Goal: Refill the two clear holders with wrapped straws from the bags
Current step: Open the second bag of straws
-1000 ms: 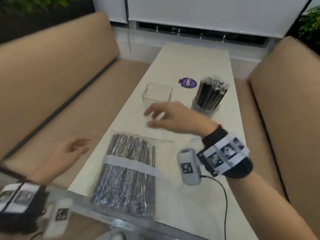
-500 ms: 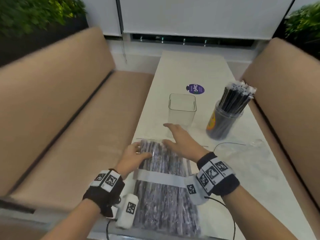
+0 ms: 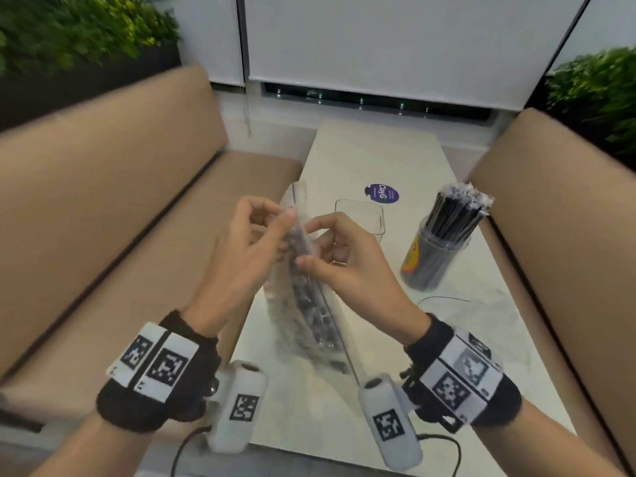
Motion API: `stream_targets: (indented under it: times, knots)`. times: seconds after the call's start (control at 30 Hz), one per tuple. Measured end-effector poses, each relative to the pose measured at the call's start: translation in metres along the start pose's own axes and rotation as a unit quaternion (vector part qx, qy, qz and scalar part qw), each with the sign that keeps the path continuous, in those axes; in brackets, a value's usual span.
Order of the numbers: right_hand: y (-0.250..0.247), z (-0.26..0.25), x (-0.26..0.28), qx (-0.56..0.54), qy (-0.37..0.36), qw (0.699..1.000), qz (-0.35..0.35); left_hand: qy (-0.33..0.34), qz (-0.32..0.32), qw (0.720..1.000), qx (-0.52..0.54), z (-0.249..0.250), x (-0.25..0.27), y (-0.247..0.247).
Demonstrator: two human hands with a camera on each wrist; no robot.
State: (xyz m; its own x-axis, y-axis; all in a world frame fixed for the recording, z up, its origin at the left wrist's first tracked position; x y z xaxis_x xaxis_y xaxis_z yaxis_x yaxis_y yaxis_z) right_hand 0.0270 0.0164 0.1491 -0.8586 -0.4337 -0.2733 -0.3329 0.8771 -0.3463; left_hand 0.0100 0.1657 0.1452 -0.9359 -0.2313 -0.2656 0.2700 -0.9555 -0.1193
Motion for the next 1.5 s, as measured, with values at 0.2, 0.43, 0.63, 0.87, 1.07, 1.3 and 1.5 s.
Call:
stream_targets:
  times: [0.2,0.43,0.63,0.87,1.07,1.3,1.5]
  knots:
    - [0.004,0.006,0.007,0.049,0.023,0.996,-0.066,-0.021,-0.009,1.000,-0.014,0.009,0.006,0.008]
    - [-0.012,0.009,0.001,-0.046,0.098,0.994,-0.028,-0.064,-0.104,0.990,0.065,0.018,0.013,0.017]
    - [-0.019,-0.001,0.000,0.026,0.014,0.999,-0.016,-0.067,-0.065,0.993,0.068,0.020,0.017,0.029]
    - [-0.016,-0.018,0.013,0.088,-0.001,0.996,-0.028,0.161,0.091,0.938,-0.294,0.044,0.015,0.025]
    - [-0.043,-0.013,0.004,0.164,-0.015,0.985,0.058,0.096,-0.035,0.932,-0.347,0.022,0.024,0.030]
    - [-0.019,0.005,0.000,0.213,0.013,0.977,0.007,0.084,-0.098,0.951,-0.281,0.033,0.025,0.046]
    - [-0.103,0.025,0.014,0.189,0.174,0.966,-0.008,0.024,-0.179,0.855,-0.486,-0.004,0.023,-0.026]
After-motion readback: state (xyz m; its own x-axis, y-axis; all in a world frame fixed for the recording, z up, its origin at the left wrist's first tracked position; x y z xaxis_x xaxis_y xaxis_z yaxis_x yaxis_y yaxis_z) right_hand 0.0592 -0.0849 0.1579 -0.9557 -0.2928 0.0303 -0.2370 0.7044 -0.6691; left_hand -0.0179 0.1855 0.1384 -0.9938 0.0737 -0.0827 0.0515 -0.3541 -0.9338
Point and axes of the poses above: each hand's wrist, its own x-axis away from the middle knuckle, its own y-axis out of the palm, z = x × y, the point moved 5 cm from there along -x, towards the middle knuckle, and after that the axes turned 2 degrees about -z, right-handed, at the moved point
